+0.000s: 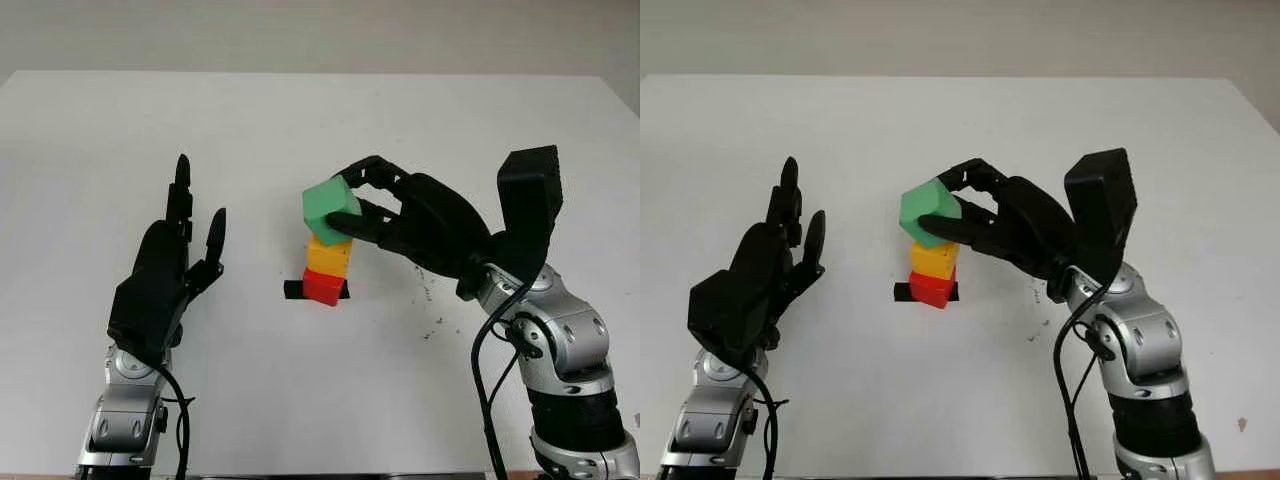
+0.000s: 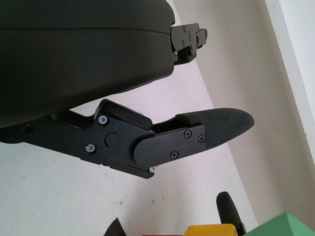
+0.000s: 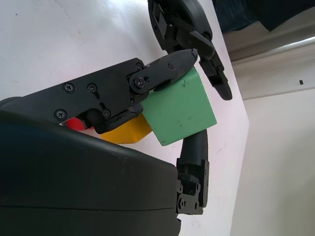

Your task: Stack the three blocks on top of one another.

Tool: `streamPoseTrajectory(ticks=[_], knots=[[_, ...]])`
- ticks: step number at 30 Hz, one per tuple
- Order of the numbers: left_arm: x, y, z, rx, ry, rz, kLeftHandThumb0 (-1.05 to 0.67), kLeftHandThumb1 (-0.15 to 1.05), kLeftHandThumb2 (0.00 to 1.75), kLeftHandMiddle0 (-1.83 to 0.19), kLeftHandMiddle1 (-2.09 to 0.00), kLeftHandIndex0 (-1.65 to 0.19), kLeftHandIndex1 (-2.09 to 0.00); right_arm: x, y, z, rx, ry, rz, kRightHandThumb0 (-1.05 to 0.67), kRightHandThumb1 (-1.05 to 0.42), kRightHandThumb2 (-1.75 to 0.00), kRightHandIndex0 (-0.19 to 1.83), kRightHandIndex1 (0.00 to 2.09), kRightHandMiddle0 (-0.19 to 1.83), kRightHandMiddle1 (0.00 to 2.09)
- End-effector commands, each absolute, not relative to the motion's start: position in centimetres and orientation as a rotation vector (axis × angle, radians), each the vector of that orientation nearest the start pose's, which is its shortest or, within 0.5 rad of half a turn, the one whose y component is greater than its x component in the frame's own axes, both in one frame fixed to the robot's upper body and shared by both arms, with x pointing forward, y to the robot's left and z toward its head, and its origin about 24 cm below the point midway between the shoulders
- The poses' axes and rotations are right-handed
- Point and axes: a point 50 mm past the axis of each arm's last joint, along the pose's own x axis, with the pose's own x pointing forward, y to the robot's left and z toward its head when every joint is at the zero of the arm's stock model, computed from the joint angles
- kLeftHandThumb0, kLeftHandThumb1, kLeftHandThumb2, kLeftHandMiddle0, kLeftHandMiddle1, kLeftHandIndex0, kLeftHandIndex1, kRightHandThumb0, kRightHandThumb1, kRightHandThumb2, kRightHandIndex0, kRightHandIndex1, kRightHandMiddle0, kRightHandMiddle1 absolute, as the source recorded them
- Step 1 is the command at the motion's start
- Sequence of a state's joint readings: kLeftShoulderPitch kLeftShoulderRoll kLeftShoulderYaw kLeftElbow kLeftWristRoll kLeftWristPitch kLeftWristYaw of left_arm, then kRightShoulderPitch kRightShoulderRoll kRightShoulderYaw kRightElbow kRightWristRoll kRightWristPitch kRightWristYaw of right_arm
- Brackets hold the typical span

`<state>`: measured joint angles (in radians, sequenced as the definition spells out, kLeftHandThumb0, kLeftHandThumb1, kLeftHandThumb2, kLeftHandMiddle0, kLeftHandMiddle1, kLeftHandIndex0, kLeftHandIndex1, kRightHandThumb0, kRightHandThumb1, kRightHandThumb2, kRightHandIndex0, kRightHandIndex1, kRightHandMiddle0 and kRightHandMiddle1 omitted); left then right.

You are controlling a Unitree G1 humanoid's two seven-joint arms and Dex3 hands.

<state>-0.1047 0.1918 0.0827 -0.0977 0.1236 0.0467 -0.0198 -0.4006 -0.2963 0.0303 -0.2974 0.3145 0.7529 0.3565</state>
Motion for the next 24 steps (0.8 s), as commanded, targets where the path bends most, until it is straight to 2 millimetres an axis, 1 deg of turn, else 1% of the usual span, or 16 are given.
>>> streamPoseTrajectory(ticks=[1, 7, 11, 18, 24], knots=[[27.0, 19.4, 9.5, 0.316, -0.159, 0.052, -0.81, 1.05, 0.67, 0.16, -0.05, 0.16, -0.06, 29.3, -13.1, 15.1, -0.064, 0.076, 0.576, -0.45, -1.02, -0.06, 0.21, 0.06, 0.20, 1.71], [26.9, 19.3, 9.4, 0.314, -0.167, 0.048, -0.78, 1.05, 0.67, 0.15, -0.06, 0.16, -0.05, 29.6, -13.2, 14.5, -0.072, 0.093, 0.565, -0.45, -1.02, -0.05, 0.21, 0.06, 0.19, 1.71], [26.9, 19.3, 9.3, 0.319, -0.180, 0.049, -0.77, 1.05, 0.68, 0.15, -0.06, 0.16, -0.05, 30.0, -13.2, 14.3, -0.070, 0.074, 0.556, -0.46, -1.01, -0.05, 0.22, 0.06, 0.19, 1.71], [26.8, 19.3, 9.2, 0.324, -0.185, 0.045, -0.75, 1.05, 0.68, 0.14, -0.06, 0.17, -0.05, 30.5, -13.2, 14.1, -0.086, 0.072, 0.549, -0.46, -1.02, -0.05, 0.22, 0.06, 0.19, 1.69], [26.8, 19.3, 9.1, 0.327, -0.183, 0.044, -0.76, 1.05, 0.68, 0.13, -0.06, 0.16, -0.06, 30.6, -13.4, 14.1, -0.093, 0.068, 0.550, -0.46, -1.01, -0.05, 0.21, 0.05, 0.21, 1.67]])
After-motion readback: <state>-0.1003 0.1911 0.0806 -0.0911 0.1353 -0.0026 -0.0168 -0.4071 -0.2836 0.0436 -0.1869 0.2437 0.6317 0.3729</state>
